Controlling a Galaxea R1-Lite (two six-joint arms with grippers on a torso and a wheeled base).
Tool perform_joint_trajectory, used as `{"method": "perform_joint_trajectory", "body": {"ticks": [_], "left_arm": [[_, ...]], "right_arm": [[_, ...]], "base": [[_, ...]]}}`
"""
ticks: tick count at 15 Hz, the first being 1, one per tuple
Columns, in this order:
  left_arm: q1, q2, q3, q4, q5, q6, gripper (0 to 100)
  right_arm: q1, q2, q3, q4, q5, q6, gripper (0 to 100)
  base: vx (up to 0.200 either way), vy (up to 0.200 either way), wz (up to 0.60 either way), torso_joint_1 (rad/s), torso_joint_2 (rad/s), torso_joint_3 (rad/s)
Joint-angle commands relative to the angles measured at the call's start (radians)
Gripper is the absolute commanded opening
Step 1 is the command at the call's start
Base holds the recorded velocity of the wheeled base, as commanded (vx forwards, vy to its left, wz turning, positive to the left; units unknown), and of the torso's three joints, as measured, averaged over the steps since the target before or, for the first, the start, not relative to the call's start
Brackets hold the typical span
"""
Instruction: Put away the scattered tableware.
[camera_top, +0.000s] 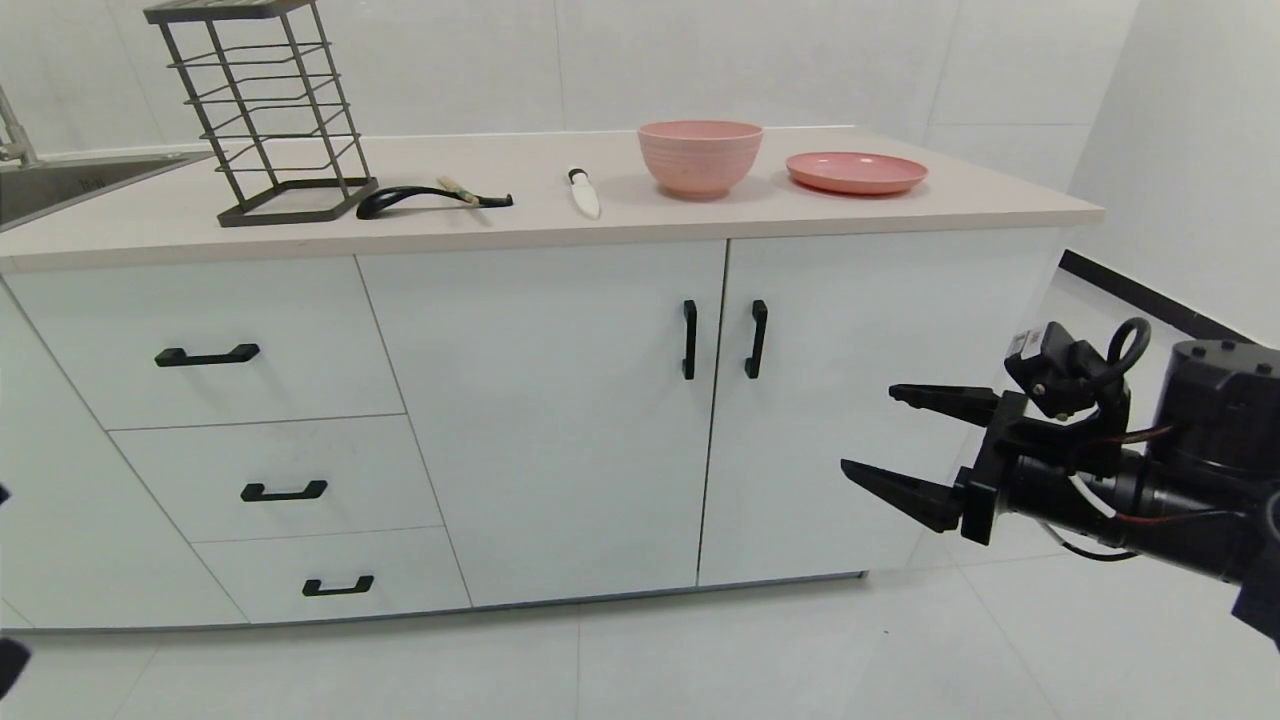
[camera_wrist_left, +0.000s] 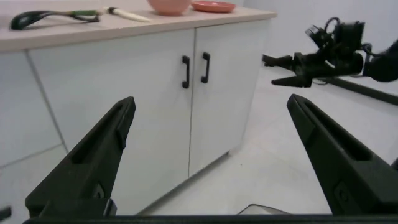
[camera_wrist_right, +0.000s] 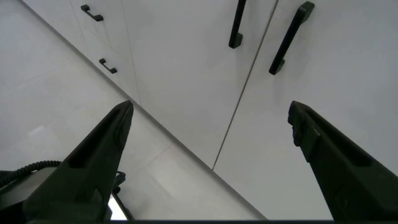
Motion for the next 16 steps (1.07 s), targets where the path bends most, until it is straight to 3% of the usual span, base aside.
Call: {"method": "perform_joint_trajectory", "body": {"ticks": [1, 3, 5, 7, 9, 11, 12, 14, 16], "left_arm": [[-0.039, 0.227, 0.003, -0.106, -0.099, 0.067, 100], [-0.03, 0.287, 0.021, -0.103, -0.192, 0.107, 100], [-0.031, 0.362, 0.059, -0.106, -0.237, 0.179, 100], [-0.025, 0.416, 0.058, -0.105, -0.226, 0.222, 100], [-0.036, 0.515, 0.001, -0.111, -0.183, 0.237, 100], [-0.05, 0.589, -0.059, -0.12, -0.186, 0.283, 100], [-0.07, 0.649, -0.102, -0.134, -0.188, 0.334, 100], [-0.12, 0.725, -0.122, -0.168, -0.188, 0.389, 100], [-0.177, 0.836, -0.119, -0.264, -0.189, 0.401, 100]], "right_arm": [[-0.001, 0.002, 0.002, -0.001, 0.0, -0.003, 100], [-0.001, 0.011, 0.003, -0.001, 0.001, -0.003, 100], [-0.001, 0.016, 0.009, -0.004, 0.011, 0.0, 100], [-0.001, 0.016, 0.012, -0.004, 0.011, 0.0, 100], [-0.014, 0.019, 0.019, -0.004, 0.011, 0.0, 100], [-0.023, 0.029, 0.019, -0.012, 0.015, 0.002, 100], [-0.031, 0.048, 0.014, -0.024, 0.058, 0.003, 100], [-0.041, 0.077, 0.012, -0.047, 0.1, 0.003, 100], [-0.044, 0.115, 0.0, -0.081, 0.106, 0.005, 100]], "base": [[0.0, 0.0, 0.0, 0.0, 0.0, 0.0], [0.0, 0.0, 0.0, 0.0, 0.0, 0.0], [0.0, 0.0, 0.0, 0.0, 0.0, 0.0], [0.0, 0.0, 0.0, 0.0, 0.0, 0.0], [0.0, 0.0, 0.0, 0.0, 0.0, 0.0], [0.0, 0.0, 0.0, 0.0, 0.0, 0.0], [0.0, 0.0, 0.0, 0.0, 0.0, 0.0], [0.0, 0.0, 0.0, 0.0, 0.0, 0.0], [0.0, 0.0, 0.0, 0.0, 0.0, 0.0]]}}
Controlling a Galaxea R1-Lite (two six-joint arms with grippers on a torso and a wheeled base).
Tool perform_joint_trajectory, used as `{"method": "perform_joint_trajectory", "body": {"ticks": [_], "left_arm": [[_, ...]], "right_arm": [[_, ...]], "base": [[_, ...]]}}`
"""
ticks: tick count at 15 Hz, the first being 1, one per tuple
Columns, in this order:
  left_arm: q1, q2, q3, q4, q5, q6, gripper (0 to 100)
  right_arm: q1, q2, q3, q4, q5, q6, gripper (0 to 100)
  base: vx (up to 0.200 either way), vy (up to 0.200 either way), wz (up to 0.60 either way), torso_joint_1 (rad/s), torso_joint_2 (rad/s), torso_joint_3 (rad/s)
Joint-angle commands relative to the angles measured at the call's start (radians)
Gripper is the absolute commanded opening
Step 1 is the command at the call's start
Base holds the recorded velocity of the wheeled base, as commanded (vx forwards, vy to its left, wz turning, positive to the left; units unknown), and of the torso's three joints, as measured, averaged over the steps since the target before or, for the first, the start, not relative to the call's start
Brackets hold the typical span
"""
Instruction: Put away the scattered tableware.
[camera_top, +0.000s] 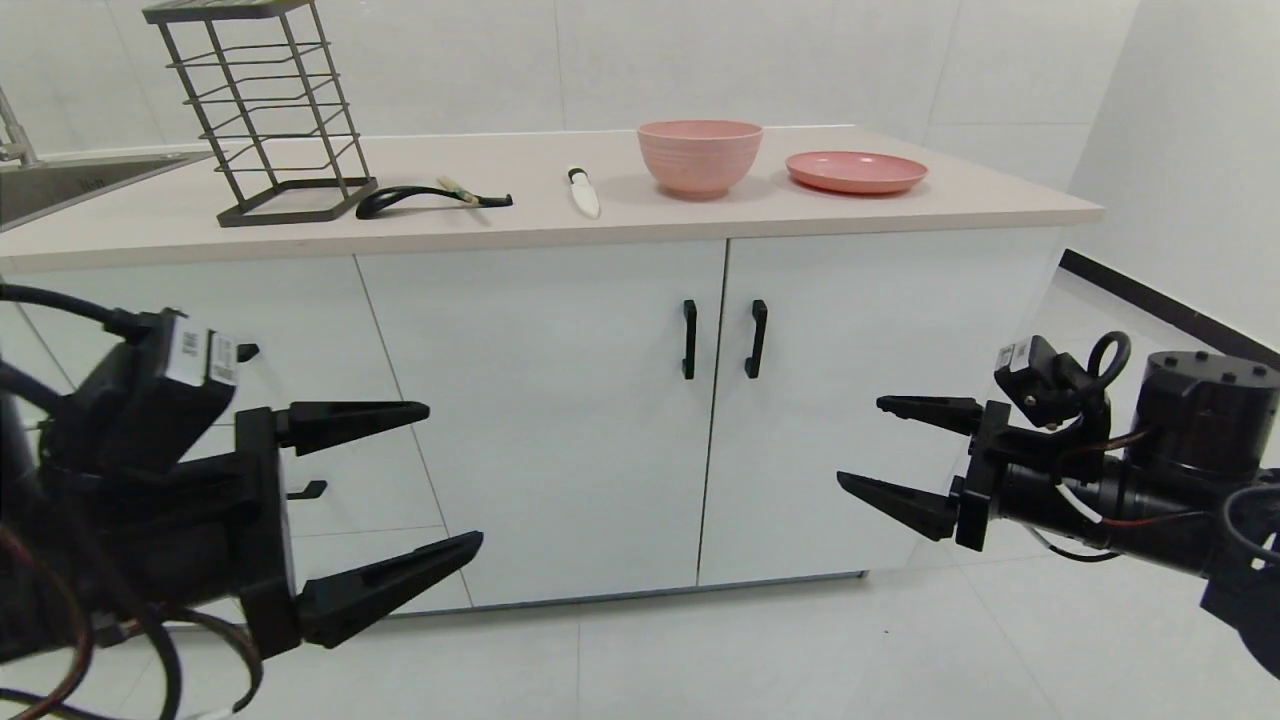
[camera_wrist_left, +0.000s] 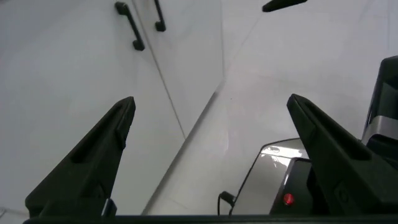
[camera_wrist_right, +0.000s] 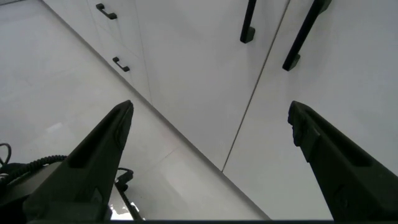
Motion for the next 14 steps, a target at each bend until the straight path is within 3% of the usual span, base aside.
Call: {"method": "perform_joint_trajectory", "body": {"ticks": [1, 2, 4, 5, 7, 10, 12, 14], "left_arm": [[-0.069, 0.174, -0.015, -0.099, -0.003, 0.009, 100], [-0.092, 0.22, -0.021, -0.152, -0.026, 0.009, 100], [-0.125, 0.276, -0.02, -0.199, -0.192, 0.011, 100], [-0.128, 0.292, -0.021, -0.201, -0.207, 0.012, 100], [-0.121, 0.345, -0.049, -0.208, -0.201, 0.011, 100], [-0.125, 0.429, -0.159, -0.227, -0.097, 0.0, 100], [-0.128, 0.483, -0.197, -0.245, -0.086, 0.0, 100], [-0.128, 0.509, -0.202, -0.291, -0.084, -0.005, 100]], "right_arm": [[-0.002, 0.042, -0.017, -0.008, 0.003, 0.0, 100], [0.001, 0.046, -0.028, -0.008, 0.003, -0.002, 100], [0.005, 0.051, -0.048, -0.008, 0.003, -0.003, 100], [0.005, 0.054, -0.052, -0.008, 0.003, -0.003, 100], [0.004, 0.057, -0.057, -0.011, 0.003, -0.01, 100], [0.004, 0.125, -0.108, -0.043, 0.003, -0.008, 100], [0.002, 0.178, -0.16, -0.045, 0.005, -0.008, 100], [0.004, 0.233, -0.226, -0.075, 0.069, -0.011, 100]], "base": [[0.0, 0.0, 0.0, 0.0, 0.0, 0.0], [0.0, 0.0, 0.0, 0.0, 0.0, 0.0], [0.0, 0.0, 0.0, 0.0, 0.0, 0.0], [0.0, 0.0, 0.0, 0.0, 0.0, 0.0], [0.0, 0.0, 0.0, 0.0, 0.0, 0.0], [0.0, 0.0, 0.0, 0.0, 0.0, 0.0], [0.0, 0.0, 0.0, 0.0, 0.0, 0.0], [0.0, 0.0, 0.0, 0.0, 0.0, 0.0]]}}
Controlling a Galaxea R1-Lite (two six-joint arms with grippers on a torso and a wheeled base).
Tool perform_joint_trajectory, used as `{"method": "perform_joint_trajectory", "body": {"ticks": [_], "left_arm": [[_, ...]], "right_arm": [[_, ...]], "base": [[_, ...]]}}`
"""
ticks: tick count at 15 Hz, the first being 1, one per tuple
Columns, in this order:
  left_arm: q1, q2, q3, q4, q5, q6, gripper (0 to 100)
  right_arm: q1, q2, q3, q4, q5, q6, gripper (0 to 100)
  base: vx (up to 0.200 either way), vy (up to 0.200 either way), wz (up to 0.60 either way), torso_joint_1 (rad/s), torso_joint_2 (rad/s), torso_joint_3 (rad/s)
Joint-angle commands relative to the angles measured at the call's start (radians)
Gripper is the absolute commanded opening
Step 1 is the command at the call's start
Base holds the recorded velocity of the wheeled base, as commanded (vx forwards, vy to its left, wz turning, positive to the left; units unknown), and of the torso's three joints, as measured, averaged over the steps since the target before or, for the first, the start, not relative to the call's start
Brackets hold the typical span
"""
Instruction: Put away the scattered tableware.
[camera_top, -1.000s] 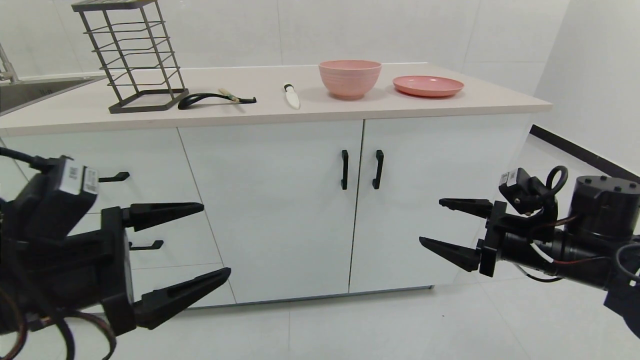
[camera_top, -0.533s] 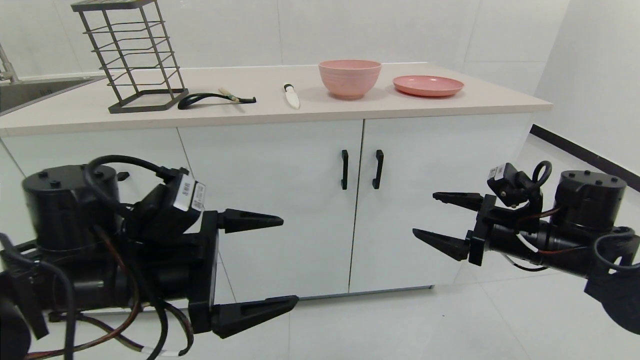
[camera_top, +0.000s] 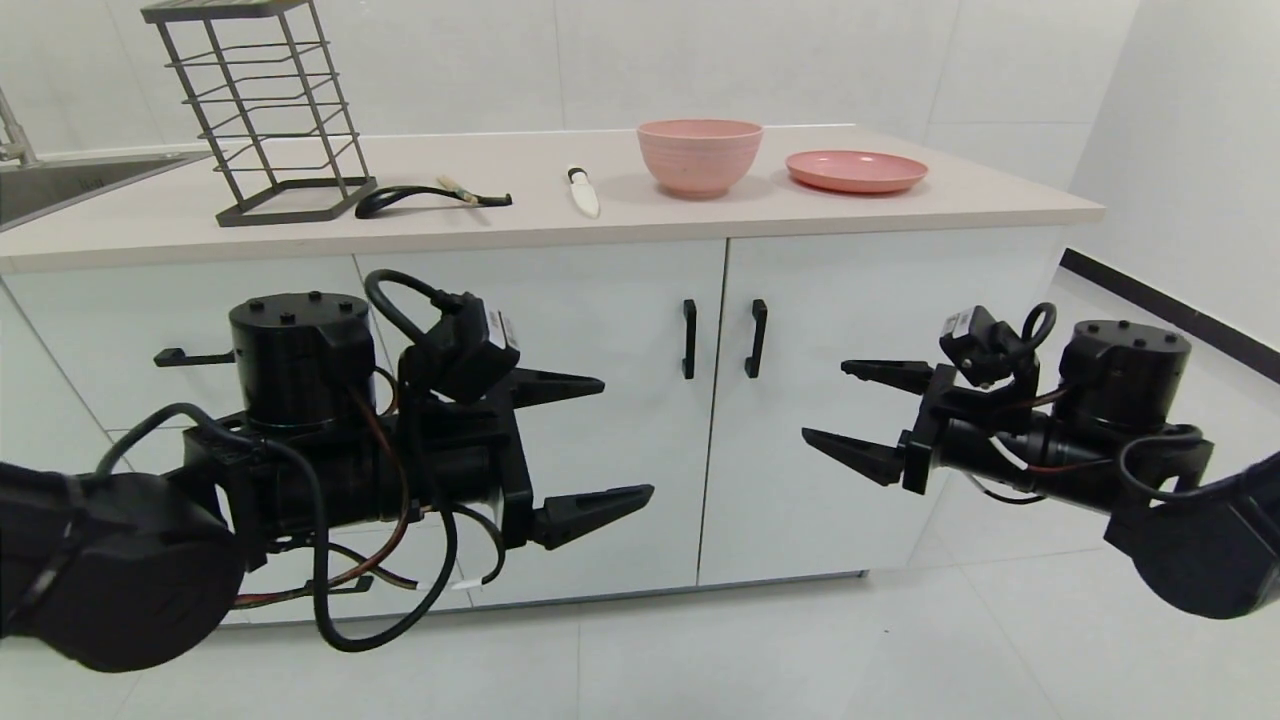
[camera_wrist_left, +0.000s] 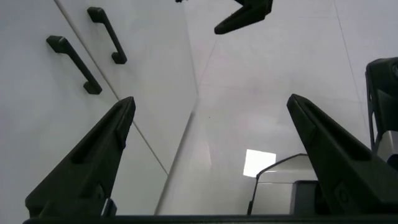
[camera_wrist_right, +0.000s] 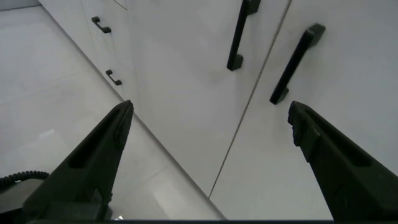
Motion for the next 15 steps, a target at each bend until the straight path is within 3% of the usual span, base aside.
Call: {"method": "perform_joint_trajectory", "body": {"ticks": [1, 3, 5, 15], "left_arm": [[0.0, 0.046, -0.012, -0.022, 0.0, -0.009, 100], [0.0, 0.045, -0.018, -0.028, 0.0, -0.037, 100], [0.0, 0.045, -0.03, -0.028, 0.0, -0.045, 100], [-0.04, 0.057, -0.027, -0.036, -0.012, -0.029, 100]], "right_arm": [[0.003, 0.091, -0.073, -0.023, 0.043, -0.003, 100], [0.003, 0.149, -0.122, -0.032, 0.049, -0.003, 100], [0.005, 0.183, -0.16, -0.041, 0.044, -0.003, 100], [-0.003, 0.318, -0.349, -0.066, 0.095, -0.001, 100]], "base": [[0.0, 0.0, 0.0, 0.0, 0.0, 0.0], [0.0, 0.0, 0.0, 0.0, 0.0, 0.0], [0.0, 0.0, 0.0, 0.0, 0.0, 0.0], [0.0, 0.0, 0.0, 0.0, 0.0, 0.0]]}}
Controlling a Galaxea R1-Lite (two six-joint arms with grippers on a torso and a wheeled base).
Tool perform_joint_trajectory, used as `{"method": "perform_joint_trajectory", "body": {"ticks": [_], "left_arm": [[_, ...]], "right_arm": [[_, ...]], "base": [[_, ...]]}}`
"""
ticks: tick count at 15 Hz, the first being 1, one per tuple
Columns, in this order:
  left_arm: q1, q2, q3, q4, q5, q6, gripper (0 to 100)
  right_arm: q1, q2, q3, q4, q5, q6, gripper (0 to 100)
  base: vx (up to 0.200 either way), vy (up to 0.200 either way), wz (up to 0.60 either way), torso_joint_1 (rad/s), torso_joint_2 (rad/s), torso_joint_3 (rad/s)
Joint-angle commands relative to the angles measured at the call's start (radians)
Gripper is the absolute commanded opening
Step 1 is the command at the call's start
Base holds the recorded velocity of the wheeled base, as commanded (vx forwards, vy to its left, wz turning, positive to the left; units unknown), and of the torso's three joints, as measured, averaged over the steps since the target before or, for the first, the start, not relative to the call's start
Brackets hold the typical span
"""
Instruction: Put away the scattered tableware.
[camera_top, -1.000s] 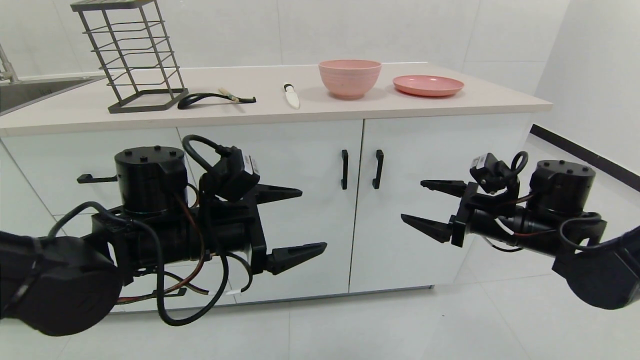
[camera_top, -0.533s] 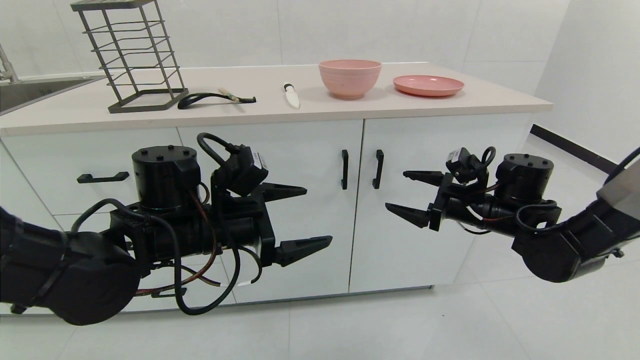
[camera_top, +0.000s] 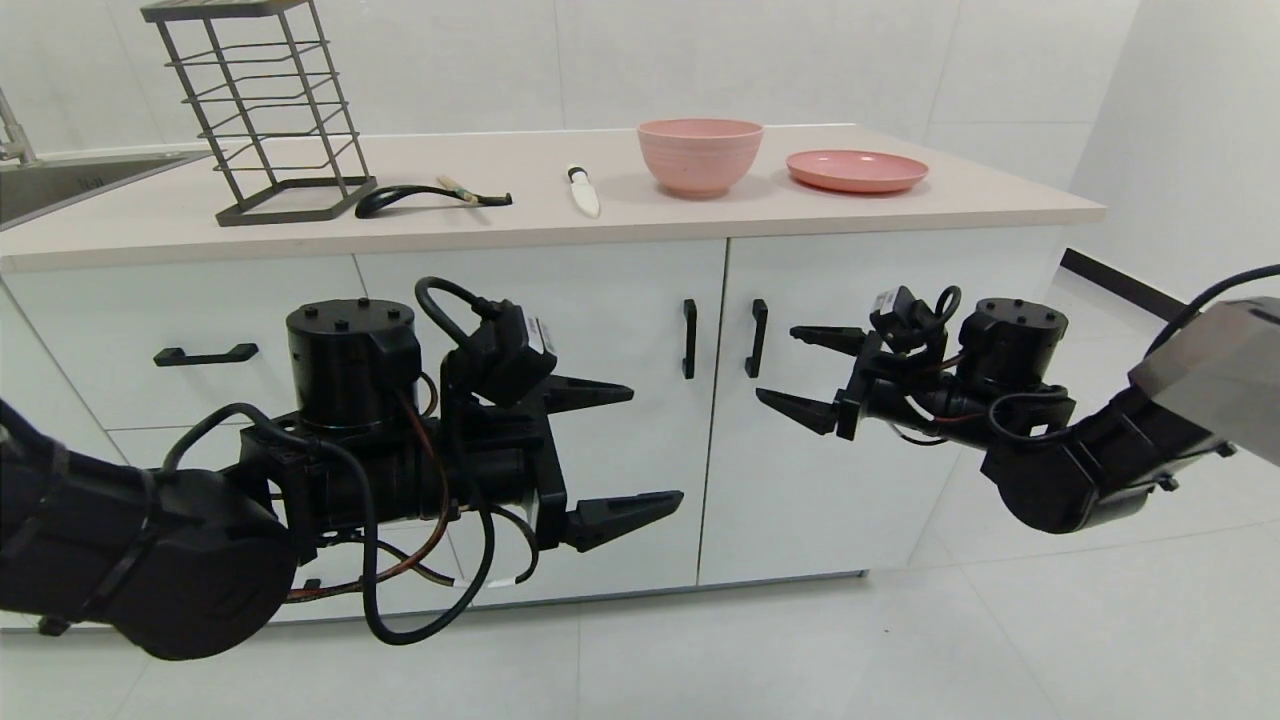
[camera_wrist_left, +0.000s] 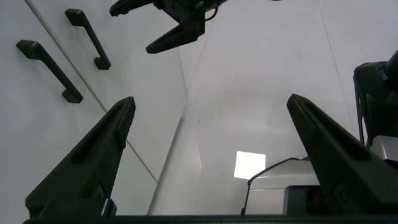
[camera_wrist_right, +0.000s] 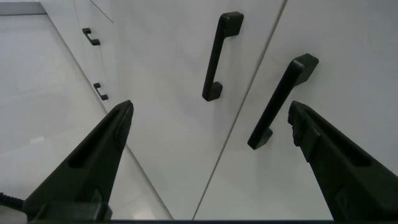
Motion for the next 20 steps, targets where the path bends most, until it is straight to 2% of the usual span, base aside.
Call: {"method": "perform_joint_trajectory", "body": {"ticks": [1, 10, 12, 17, 20], "left_arm": [[-0.002, -0.006, 0.002, -0.011, -0.001, 0.0, 100], [-0.002, 0.017, -0.01, -0.07, 0.009, -0.014, 100], [-0.002, 0.042, -0.021, -0.07, 0.009, -0.015, 100], [-0.009, 0.088, -0.094, -0.073, 0.012, -0.018, 100], [-0.016, 0.112, -0.131, -0.093, 0.032, -0.061, 100]], "right_arm": [[0.005, 0.067, -0.048, -0.002, 0.011, -0.001, 100], [-0.008, 0.196, -0.229, -0.014, 0.017, 0.0, 100], [-0.004, 0.222, -0.256, -0.023, 0.084, 0.0, 100], [0.001, 0.285, -0.335, -0.028, 0.1, 0.0, 100], [0.007, 0.29, -0.353, -0.028, 0.184, 0.005, 100]], "base": [[0.0, 0.0, 0.0, 0.0, 0.0, 0.0], [0.0, 0.0, 0.0, 0.0, 0.0, 0.0], [0.0, 0.0, 0.0, 0.0, 0.0, 0.0], [0.0, 0.0, 0.0, 0.0, 0.0, 0.0], [0.0, 0.0, 0.0, 0.0, 0.0, 0.0]]}}
